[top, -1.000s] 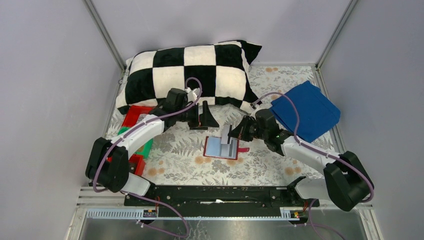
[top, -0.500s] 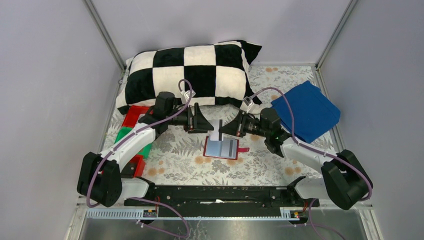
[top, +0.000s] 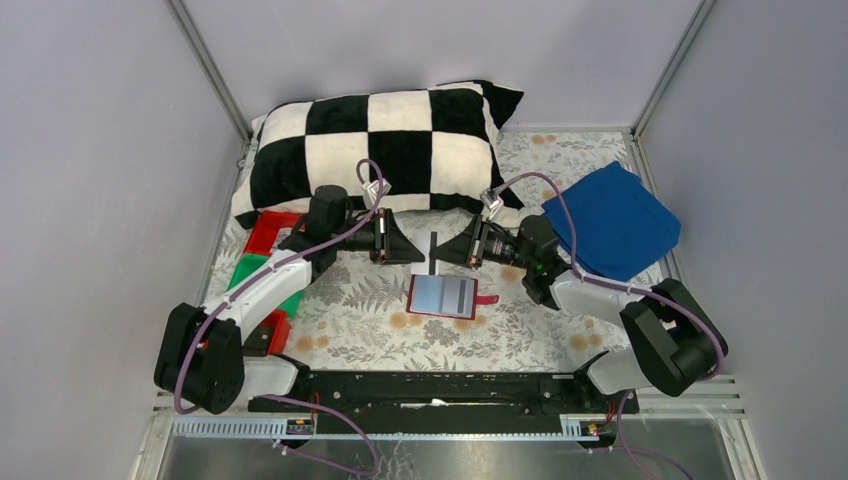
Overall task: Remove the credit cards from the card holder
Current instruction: Place the credit card in the storage box.
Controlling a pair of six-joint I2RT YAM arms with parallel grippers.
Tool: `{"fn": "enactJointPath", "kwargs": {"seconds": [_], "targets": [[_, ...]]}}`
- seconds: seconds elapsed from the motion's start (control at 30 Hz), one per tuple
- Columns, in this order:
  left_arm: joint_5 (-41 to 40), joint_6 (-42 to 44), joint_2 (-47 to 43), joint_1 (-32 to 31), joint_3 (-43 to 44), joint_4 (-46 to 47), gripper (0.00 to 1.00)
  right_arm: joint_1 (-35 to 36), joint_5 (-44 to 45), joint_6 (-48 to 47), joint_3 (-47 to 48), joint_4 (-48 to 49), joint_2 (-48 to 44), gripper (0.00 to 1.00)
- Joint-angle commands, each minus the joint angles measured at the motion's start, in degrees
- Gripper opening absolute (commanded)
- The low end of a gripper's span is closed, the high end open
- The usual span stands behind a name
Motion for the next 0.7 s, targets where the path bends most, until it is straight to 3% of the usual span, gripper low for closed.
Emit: {"fn": "enactJointPath", "kwargs": {"seconds": [0.0,0.07,0.1,0.2,0.27,0.37,0.5,0.67], "targets": [[-0.61,0.08,-0.46,0.20,0.87,2.46,0.06,-0.28,-2.33,2.61,0.42,7.07,0.93,0.00],[-3.79,1.56,-0.22,0.37,2.37,-1.33,0.00,-0.25,-2.38,1.58,0.80,4.57,0.61,0.00],[-5.65,2.66,-0.12,0.56,3.39,-3.95,0.00,-0.27,-2.31,0.73,1.11,2.56,0.22,0.06],[-13.97,9.57,0.25,1.60,9.65,-16.84,0.00,-0.32,0.36,-4.92,2.69,-10.11,-2.98,0.68],[-24.65,15.05,0.67,2.02,15.79,-28.27,0.00,-0.26,6.22,-11.04,4.53,-21.17,-6.20,0.87],[-45.24,19.97,2.59,2.10,26.18,-43.78,0.00,-0.60,13.63,-18.19,6.53,-33.25,-10.47,0.95],[-72.23,18.21,8.43,2.22,38.22,-60.12,0.00,-1.06,17.16,-22.84,8.08,-40.14,-12.74,0.96],[-95.76,15.48,11.68,2.24,41.31,-67.97,0.00,-1.20,16.59,-22.42,7.98,-40.76,-12.37,0.96]]}}
